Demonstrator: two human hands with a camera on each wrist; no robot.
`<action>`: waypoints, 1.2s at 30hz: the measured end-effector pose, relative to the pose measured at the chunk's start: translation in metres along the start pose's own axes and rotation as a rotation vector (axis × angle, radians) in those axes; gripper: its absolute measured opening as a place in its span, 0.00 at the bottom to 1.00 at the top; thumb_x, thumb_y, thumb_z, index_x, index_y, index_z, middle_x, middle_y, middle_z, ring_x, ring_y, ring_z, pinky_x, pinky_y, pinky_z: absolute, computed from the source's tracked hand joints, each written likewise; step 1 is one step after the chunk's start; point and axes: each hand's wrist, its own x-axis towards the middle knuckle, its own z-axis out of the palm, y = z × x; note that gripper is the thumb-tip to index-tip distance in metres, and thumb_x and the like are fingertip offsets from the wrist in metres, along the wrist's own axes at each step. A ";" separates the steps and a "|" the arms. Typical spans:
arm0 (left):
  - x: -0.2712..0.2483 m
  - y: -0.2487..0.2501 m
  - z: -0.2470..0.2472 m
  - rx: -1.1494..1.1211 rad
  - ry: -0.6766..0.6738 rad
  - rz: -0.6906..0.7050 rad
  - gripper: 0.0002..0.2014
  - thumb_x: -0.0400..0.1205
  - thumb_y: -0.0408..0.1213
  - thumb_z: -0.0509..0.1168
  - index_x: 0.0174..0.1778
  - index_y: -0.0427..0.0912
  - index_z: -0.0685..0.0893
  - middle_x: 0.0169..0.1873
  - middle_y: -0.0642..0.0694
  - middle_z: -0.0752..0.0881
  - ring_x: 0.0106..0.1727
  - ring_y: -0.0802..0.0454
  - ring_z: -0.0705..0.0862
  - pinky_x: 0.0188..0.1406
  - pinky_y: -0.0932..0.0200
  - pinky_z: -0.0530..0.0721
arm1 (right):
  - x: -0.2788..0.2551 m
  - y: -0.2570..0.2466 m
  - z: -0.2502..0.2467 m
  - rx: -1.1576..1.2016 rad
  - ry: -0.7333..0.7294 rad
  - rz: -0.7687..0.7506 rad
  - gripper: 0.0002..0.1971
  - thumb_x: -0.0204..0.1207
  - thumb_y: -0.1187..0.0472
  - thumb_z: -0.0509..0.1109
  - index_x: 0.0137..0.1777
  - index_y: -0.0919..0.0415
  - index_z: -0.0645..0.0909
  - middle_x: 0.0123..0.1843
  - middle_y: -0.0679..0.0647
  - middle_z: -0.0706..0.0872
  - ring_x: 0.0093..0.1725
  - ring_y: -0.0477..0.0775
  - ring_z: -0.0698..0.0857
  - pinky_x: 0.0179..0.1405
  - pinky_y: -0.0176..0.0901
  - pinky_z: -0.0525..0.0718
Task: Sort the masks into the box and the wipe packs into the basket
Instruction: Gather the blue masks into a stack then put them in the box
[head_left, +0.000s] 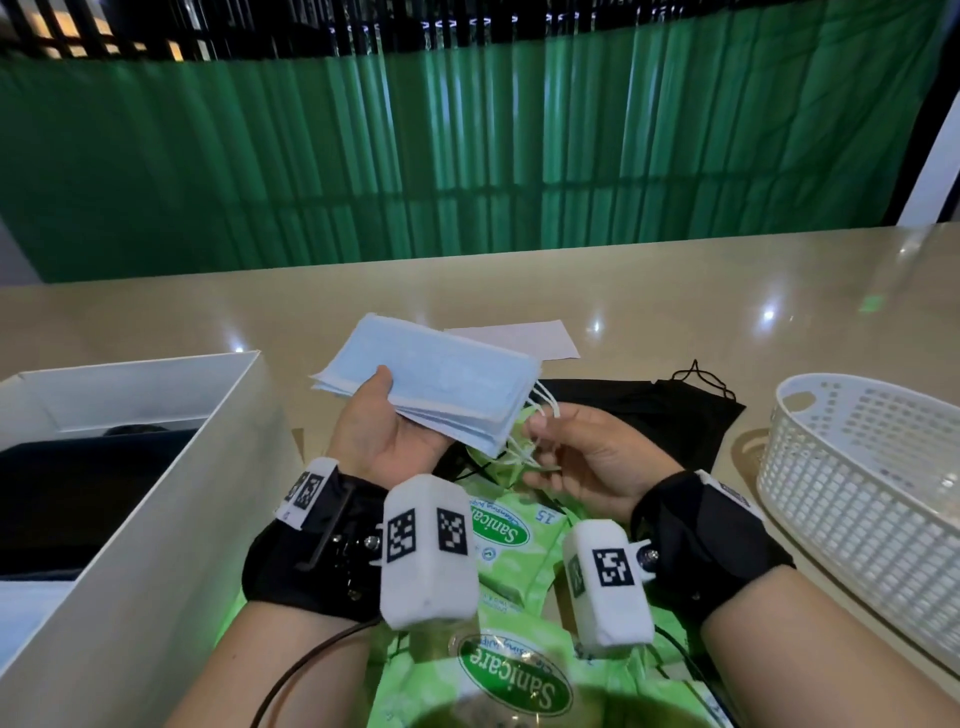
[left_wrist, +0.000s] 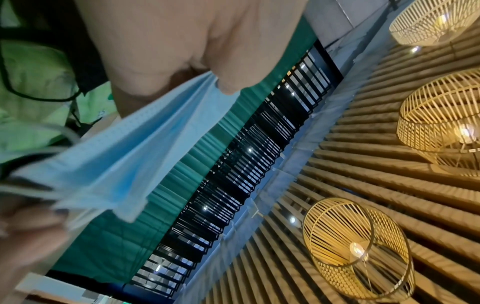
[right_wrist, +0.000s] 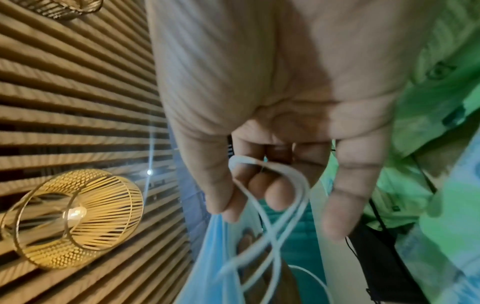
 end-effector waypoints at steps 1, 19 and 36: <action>0.000 0.002 -0.001 -0.029 0.018 -0.005 0.21 0.89 0.46 0.47 0.49 0.33 0.78 0.34 0.34 0.90 0.37 0.38 0.89 0.37 0.41 0.87 | 0.000 -0.002 -0.001 0.053 0.006 -0.027 0.03 0.66 0.65 0.72 0.32 0.62 0.84 0.31 0.55 0.82 0.31 0.48 0.80 0.36 0.47 0.89; 0.000 0.003 -0.001 -0.166 0.090 -0.098 0.23 0.89 0.44 0.47 0.46 0.24 0.74 0.29 0.24 0.86 0.38 0.30 0.84 0.18 0.37 0.81 | 0.001 -0.007 0.003 0.176 0.046 -0.150 0.06 0.69 0.66 0.69 0.46 0.62 0.81 0.21 0.47 0.65 0.16 0.41 0.64 0.24 0.33 0.74; 0.013 -0.001 -0.012 -0.120 -0.011 -0.148 0.28 0.88 0.51 0.47 0.58 0.25 0.74 0.61 0.25 0.82 0.65 0.30 0.79 0.61 0.33 0.77 | 0.003 -0.002 0.009 -0.087 0.184 -0.260 0.10 0.79 0.72 0.61 0.47 0.56 0.73 0.25 0.47 0.69 0.17 0.43 0.61 0.15 0.33 0.65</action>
